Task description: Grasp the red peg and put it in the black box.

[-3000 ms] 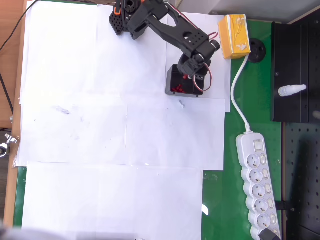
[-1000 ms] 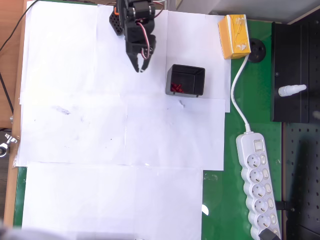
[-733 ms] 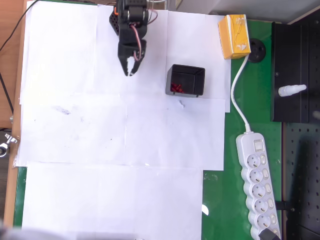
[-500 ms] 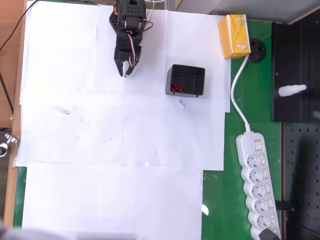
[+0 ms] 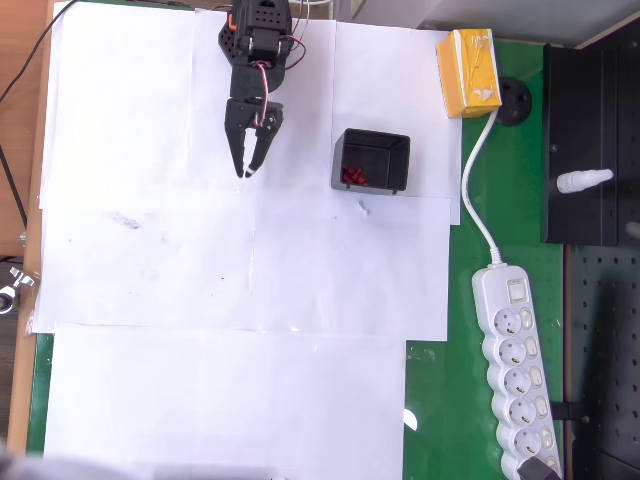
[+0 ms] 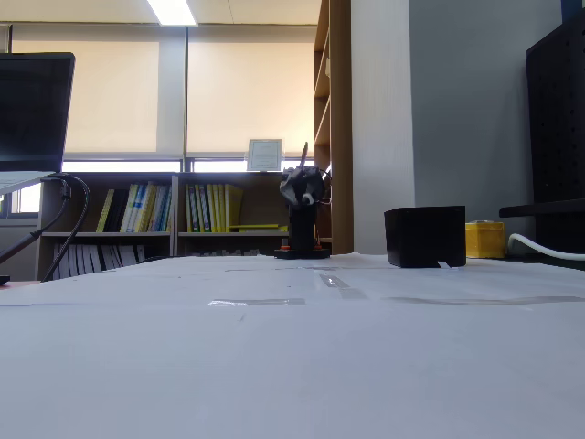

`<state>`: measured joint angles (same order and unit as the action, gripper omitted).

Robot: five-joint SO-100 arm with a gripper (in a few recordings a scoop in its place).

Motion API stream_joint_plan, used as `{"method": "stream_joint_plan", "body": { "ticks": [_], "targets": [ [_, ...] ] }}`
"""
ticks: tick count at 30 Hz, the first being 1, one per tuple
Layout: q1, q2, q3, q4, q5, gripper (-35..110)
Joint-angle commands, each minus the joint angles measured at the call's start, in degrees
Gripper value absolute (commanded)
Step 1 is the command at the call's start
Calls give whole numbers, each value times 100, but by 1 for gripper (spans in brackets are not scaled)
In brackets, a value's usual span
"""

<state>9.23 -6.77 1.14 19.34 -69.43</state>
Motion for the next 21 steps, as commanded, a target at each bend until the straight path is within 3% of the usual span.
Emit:
{"method": "stream_joint_plan", "body": {
  "ticks": [1, 5, 12, 17, 21],
  "targets": [
    [299, -633, -457, -703, 211, 0],
    [404, -633, -457, -958, 501, 0],
    [308, -633, -457, -510, 615, 0],
    [88, -633, -457, 2162, -888, 0],
    [-62, -633, -457, 3691, -1670, 0]
  ]
}}
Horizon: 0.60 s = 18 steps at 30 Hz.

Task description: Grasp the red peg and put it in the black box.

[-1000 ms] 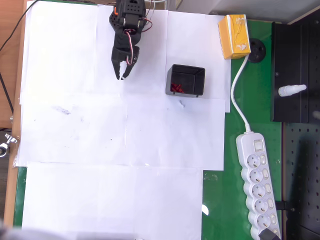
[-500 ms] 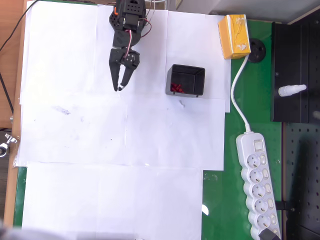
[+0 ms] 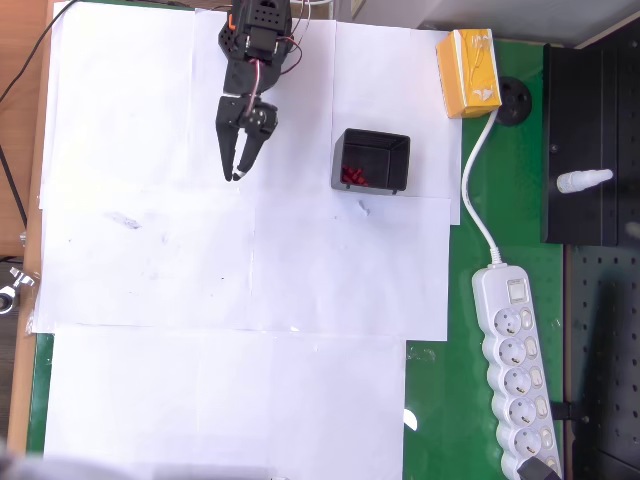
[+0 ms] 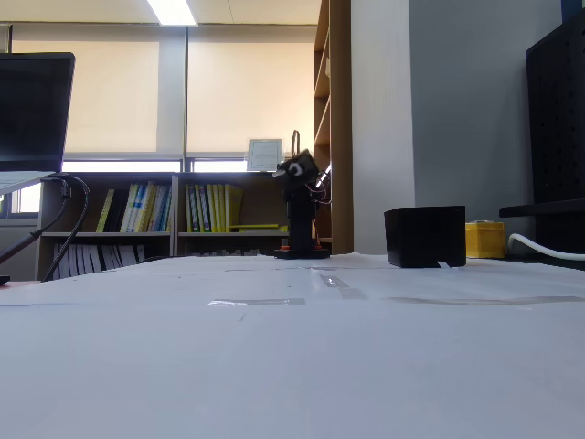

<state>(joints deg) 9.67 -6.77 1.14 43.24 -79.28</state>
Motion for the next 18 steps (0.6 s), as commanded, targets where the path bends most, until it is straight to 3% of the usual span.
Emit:
{"method": "stream_joint_plan", "body": {
  "ticks": [1, 9, 18],
  "targets": [
    [-114, -633, -457, 1679, -984, 0],
    [-123, -633, -457, 3595, -1775, 0],
    [-308, -677, -457, 3788, -940, 0]
  ]
}}
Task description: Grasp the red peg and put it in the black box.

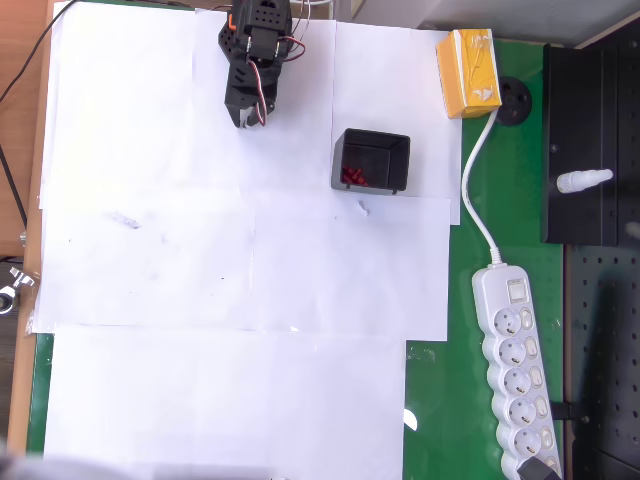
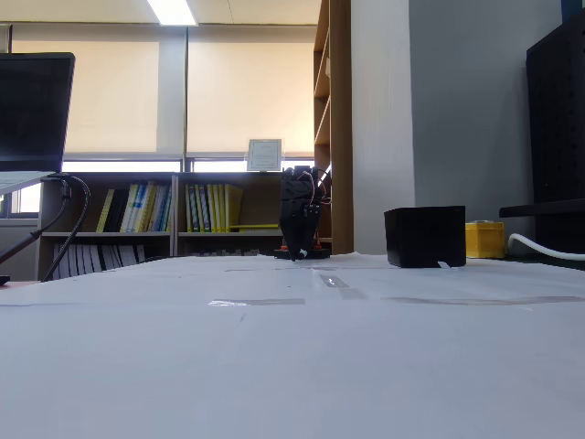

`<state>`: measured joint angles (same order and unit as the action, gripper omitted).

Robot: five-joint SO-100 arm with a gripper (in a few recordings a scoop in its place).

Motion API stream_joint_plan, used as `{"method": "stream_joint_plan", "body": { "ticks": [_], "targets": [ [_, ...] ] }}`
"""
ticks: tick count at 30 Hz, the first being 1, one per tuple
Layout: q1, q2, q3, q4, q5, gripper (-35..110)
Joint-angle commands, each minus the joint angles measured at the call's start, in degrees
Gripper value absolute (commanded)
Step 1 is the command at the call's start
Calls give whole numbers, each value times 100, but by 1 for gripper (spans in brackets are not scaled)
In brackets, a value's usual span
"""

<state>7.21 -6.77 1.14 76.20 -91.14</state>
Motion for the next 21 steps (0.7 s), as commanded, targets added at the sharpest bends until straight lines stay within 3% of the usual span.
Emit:
{"method": "stream_joint_plan", "body": {
  "ticks": [1, 13, 21],
  "targets": [
    [-97, -677, -457, 492, 352, 0],
    [-211, -677, -457, 545, 457, 0],
    [-888, -677, -457, 545, 404, 0]
  ]
}}
